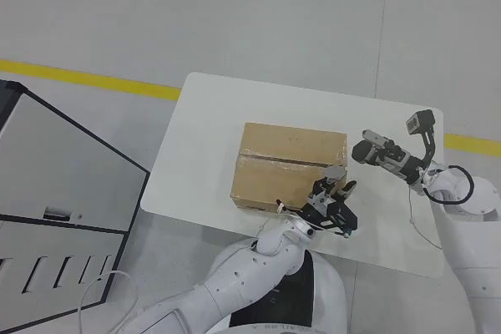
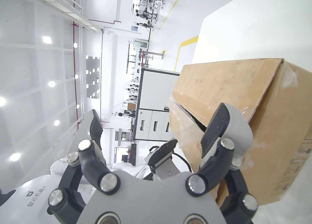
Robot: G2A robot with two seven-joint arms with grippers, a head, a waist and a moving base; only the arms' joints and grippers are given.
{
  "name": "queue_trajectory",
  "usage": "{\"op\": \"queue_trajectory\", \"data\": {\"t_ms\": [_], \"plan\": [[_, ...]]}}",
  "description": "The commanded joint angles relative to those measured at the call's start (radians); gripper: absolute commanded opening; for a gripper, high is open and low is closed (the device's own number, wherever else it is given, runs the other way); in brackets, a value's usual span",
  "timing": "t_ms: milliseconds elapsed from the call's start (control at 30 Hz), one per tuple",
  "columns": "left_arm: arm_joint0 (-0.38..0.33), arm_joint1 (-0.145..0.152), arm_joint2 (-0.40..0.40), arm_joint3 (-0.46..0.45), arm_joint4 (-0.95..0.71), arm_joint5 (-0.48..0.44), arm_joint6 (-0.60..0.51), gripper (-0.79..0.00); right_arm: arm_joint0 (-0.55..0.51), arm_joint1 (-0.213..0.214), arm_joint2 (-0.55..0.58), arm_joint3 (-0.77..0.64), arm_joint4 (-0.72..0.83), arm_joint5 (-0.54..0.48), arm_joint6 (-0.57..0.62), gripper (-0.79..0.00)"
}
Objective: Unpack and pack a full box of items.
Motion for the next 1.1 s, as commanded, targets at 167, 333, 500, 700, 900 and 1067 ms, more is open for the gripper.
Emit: {"op": "queue_trajectory", "data": {"t_ms": [167,333,500,700,900,1067], "plan": [[-0.01,-0.006,-0.007,0.008,0.001,-0.012,0.01,-0.4,-0.01,0.003,0.012,-0.003,0.017,0.008,0.011,0.0],[-0.006,-0.009,-0.007,0.0,0.016,-0.005,0.016,-0.403,-0.007,0.005,0.013,0.005,0.049,0.029,0.071,0.0],[0.01,-0.008,-0.012,-0.015,0.034,0.0,0.006,-0.416,0.018,0.01,0.012,0.036,0.1,0.077,0.187,0.0],[0.014,-0.008,-0.024,-0.013,0.037,-0.006,0.007,-0.413,0.049,0.011,-0.02,0.069,0.116,0.143,0.26,0.0],[0.009,-0.011,-0.034,-0.004,0.031,-0.014,0.014,-0.425,0.079,0.008,-0.059,0.101,0.098,0.187,0.274,0.0],[0.018,-0.013,-0.033,-0.003,0.037,-0.01,0.02,-0.44,0.096,0.004,-0.076,0.129,0.132,0.204,0.267,0.0]]}}
